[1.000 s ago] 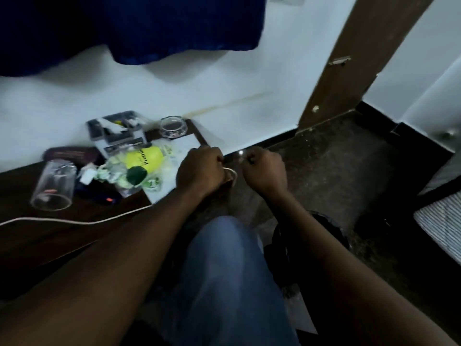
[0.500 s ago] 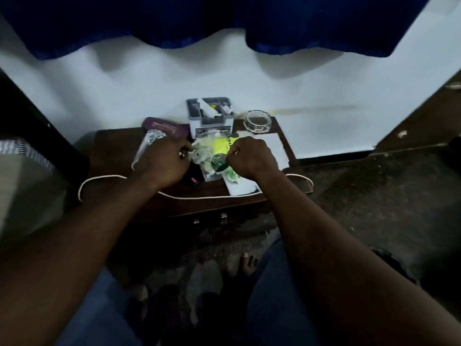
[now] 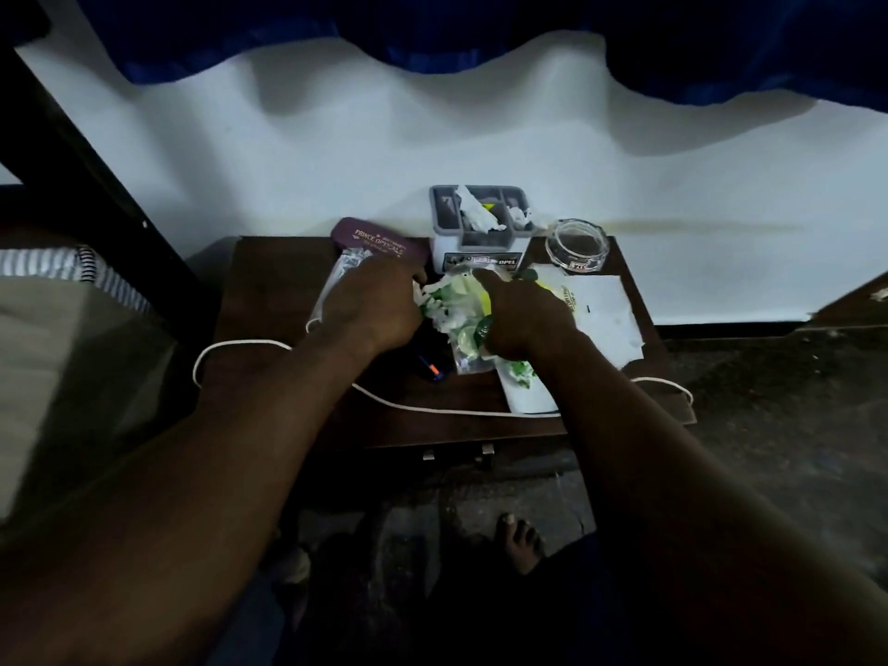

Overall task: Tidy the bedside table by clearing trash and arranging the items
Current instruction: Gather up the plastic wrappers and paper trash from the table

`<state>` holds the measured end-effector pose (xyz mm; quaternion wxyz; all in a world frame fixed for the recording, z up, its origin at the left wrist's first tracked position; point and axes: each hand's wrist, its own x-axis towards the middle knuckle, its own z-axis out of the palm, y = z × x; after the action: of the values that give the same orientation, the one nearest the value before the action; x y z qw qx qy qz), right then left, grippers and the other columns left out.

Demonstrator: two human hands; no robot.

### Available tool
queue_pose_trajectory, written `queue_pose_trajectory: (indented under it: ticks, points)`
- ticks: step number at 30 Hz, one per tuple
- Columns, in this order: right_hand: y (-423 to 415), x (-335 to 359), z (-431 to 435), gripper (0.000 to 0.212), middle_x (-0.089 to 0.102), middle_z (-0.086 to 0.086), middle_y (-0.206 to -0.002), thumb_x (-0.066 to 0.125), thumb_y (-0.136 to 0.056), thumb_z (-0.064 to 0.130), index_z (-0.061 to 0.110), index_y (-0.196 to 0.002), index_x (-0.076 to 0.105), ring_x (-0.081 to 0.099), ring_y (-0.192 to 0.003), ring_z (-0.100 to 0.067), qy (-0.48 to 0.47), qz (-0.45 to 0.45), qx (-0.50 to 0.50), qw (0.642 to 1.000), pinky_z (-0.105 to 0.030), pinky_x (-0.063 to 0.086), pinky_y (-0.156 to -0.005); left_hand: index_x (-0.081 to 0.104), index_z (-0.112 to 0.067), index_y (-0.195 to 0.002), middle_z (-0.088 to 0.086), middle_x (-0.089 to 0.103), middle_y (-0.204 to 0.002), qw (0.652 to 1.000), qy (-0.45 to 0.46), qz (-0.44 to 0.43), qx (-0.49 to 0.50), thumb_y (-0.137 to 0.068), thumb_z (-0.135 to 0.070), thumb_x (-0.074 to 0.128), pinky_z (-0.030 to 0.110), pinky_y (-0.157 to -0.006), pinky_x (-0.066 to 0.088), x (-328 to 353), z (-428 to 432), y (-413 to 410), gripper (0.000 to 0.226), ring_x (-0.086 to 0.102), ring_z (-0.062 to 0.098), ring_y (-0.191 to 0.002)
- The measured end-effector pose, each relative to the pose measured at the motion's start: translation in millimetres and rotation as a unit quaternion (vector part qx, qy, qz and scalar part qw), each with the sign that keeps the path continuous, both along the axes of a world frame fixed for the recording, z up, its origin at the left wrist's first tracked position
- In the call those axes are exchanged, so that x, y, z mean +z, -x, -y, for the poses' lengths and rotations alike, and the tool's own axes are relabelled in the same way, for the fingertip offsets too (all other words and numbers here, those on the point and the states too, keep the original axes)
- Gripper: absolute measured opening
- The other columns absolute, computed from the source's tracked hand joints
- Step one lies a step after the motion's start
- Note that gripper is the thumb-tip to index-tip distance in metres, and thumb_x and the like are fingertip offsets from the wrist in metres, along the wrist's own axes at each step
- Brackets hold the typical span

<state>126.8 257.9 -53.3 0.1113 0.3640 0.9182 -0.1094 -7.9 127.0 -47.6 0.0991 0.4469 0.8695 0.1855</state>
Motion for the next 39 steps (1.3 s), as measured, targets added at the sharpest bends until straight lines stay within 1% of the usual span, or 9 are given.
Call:
queue_pose_trajectory:
  ticks: [2,7,15,21,26,30,35,37,39]
  points:
    - [3.5,0.2,-1.2,0.07,0.059,-0.017,-0.127,0.078,-0.077,0.024,0.031,-0.141,0.048,0.062,-0.115,-0.038,-0.03,-0.007,-0.004,1.0,-0.038,0.048,-0.076,0.07,-0.027,-0.122,0.003,0.072,-0.123,1.0,-0.009,-0.002,0.001,-0.085,-0.012,0.062,0.041,-0.096,0.054,3.3,-5.3,-0.9,0.04,0.066,0.027,-0.114]
    - [3.4,1.2,-10.5,0.047,0.063,-0.006,-0.125,0.079,-0.076,0.02,0.034,-0.118,0.066,0.061,-0.116,-0.031,-0.04,-0.048,-0.022,0.998,-0.04,0.053,-0.088,0.067,-0.027,-0.124,0.002,0.068,-0.128,1.0,-0.01,0.018,-0.002,-0.084,-0.009,0.062,0.044,-0.098,0.053,3.4,-12.5,-0.1,0.044,0.063,0.026,-0.119]
    - [6.2,-6.6,-11.1,0.095,0.027,-0.017,-0.156,0.086,-0.07,0.048,0.022,-0.147,0.037,0.026,-0.143,-0.043,-0.095,0.039,-0.046,0.994,-0.06,0.038,-0.104,0.064,-0.034,-0.126,0.002,0.066,-0.129,0.999,0.019,-0.012,-0.023,-0.081,-0.019,0.067,0.044,-0.089,0.056,-7.6,-15.1,-12.1,0.048,0.065,0.03,-0.114]
    - [8.8,0.5,-12.5,0.071,0.057,-0.003,-0.139,0.087,-0.071,0.035,0.024,-0.134,0.055,0.038,-0.137,-0.032,-0.114,-0.011,-0.057,0.992,-0.055,0.035,-0.103,0.066,-0.035,-0.124,0.0,0.07,-0.127,1.0,0.015,-0.019,-0.014,-0.083,-0.023,0.067,0.043,-0.088,0.057,-8.0,-15.3,-7.1,0.043,0.067,0.03,-0.111]
    - [7.9,18.5,-14.3,0.042,0.059,-0.007,-0.13,0.067,-0.081,0.015,0.029,-0.12,0.067,0.044,-0.134,-0.031,-0.114,-0.042,-0.068,0.99,-0.051,0.034,-0.107,0.067,-0.034,-0.12,0.001,0.072,-0.12,1.0,-0.001,0.007,0.001,-0.082,-0.026,0.066,0.043,-0.088,0.057,-4.1,-15.8,-5.2,0.038,0.067,0.03,-0.109]
    - [6.4,41.2,-17.2,0.031,0.071,-0.001,-0.114,0.066,-0.08,0.015,0.028,-0.108,0.071,0.053,-0.123,-0.031,-0.116,-0.107,-0.064,0.985,-0.046,0.043,-0.102,0.068,-0.027,-0.116,0.001,0.074,-0.113,0.993,-0.065,0.093,0.038,-0.082,-0.022,0.067,0.041,-0.09,0.056,0.8,-21.6,-1.5,0.034,0.068,0.027,-0.106]
    - [4.9,54.0,-16.9,0.022,0.074,0.002,-0.103,0.069,-0.08,0.022,0.031,-0.099,0.074,0.065,-0.105,-0.027,-0.13,-0.222,-0.065,0.964,-0.034,0.049,-0.083,0.069,-0.025,-0.112,0.005,0.074,-0.111,0.976,-0.134,0.151,0.086,-0.086,-0.029,0.065,0.04,-0.088,0.056,8.7,-27.7,0.0,0.027,0.069,0.031,-0.104]
    - [5.5,53.3,-17.9,0.02,0.075,0.002,-0.102,0.072,-0.082,0.022,0.031,-0.099,0.077,0.069,-0.096,-0.024,-0.089,-0.29,-0.081,0.949,-0.027,0.047,-0.074,0.071,-0.023,-0.106,0.004,0.077,-0.103,0.942,-0.186,0.263,0.089,-0.082,-0.032,0.065,0.048,-0.086,0.059,14.3,-29.1,-3.3,0.025,0.072,0.031,-0.098]
    - [8.1,52.3,-15.3,0.019,0.075,0.004,-0.1,0.073,-0.082,0.023,0.031,-0.099,0.078,0.069,-0.092,-0.019,-0.059,-0.35,-0.091,0.931,-0.024,0.042,-0.071,0.075,-0.024,-0.105,0.001,0.079,-0.099,0.873,-0.253,0.407,0.093,-0.082,-0.034,0.067,0.052,-0.083,0.061,18.9,-29.6,-7.6,0.026,0.075,0.025,-0.094]
